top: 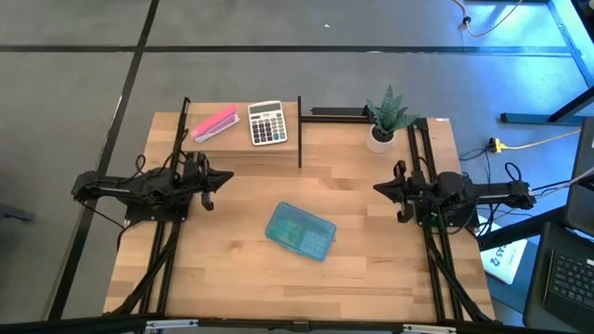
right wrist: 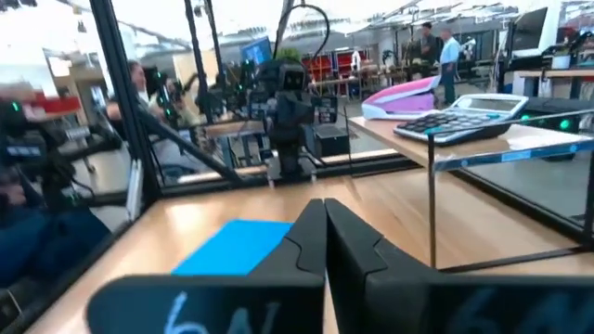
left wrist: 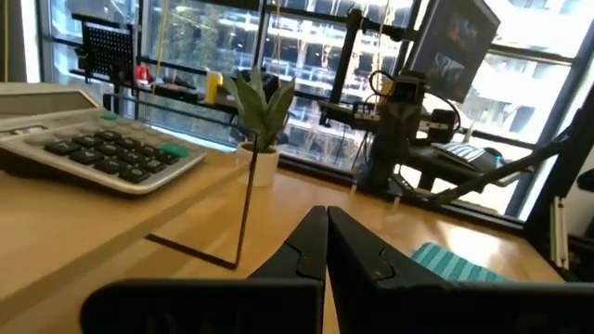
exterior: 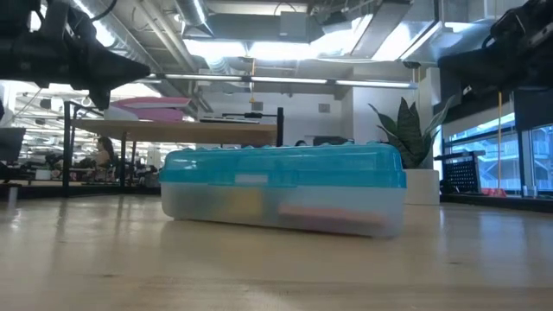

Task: Pack school essentials
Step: Return to Home Position

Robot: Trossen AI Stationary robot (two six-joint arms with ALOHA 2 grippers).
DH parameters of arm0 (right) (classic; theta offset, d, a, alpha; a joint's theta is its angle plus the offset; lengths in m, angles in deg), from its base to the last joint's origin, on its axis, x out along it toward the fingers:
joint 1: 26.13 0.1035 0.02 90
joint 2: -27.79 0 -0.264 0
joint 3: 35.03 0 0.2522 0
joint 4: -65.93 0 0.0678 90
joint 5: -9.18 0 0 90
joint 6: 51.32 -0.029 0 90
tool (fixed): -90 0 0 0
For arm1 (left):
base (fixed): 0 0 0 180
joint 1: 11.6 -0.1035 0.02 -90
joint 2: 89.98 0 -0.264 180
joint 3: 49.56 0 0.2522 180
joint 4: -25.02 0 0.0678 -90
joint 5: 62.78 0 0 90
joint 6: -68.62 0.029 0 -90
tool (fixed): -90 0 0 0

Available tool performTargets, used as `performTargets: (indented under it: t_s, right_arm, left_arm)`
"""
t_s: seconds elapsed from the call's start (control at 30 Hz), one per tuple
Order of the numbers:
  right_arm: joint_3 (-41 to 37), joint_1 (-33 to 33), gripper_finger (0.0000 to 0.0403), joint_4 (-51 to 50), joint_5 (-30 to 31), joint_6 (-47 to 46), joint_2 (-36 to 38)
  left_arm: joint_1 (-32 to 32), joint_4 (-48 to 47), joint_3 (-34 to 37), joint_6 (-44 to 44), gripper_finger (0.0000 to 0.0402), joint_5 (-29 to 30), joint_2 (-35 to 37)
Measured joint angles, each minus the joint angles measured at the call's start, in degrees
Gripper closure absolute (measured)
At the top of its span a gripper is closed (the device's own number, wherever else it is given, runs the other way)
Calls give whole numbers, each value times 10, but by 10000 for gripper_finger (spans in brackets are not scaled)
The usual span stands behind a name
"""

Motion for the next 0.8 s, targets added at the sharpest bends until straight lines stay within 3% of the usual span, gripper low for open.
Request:
performTargets:
  t_s: [0.3,0.8]
  right_arm:
    - [0,0,386,-24,97,57,0]
    - [0,0,379,-22,100,57,0]
  left_arm:
    - [0,-9,0,-28,401,0,0]
    - [0,-9,0,-28,402,0,0]
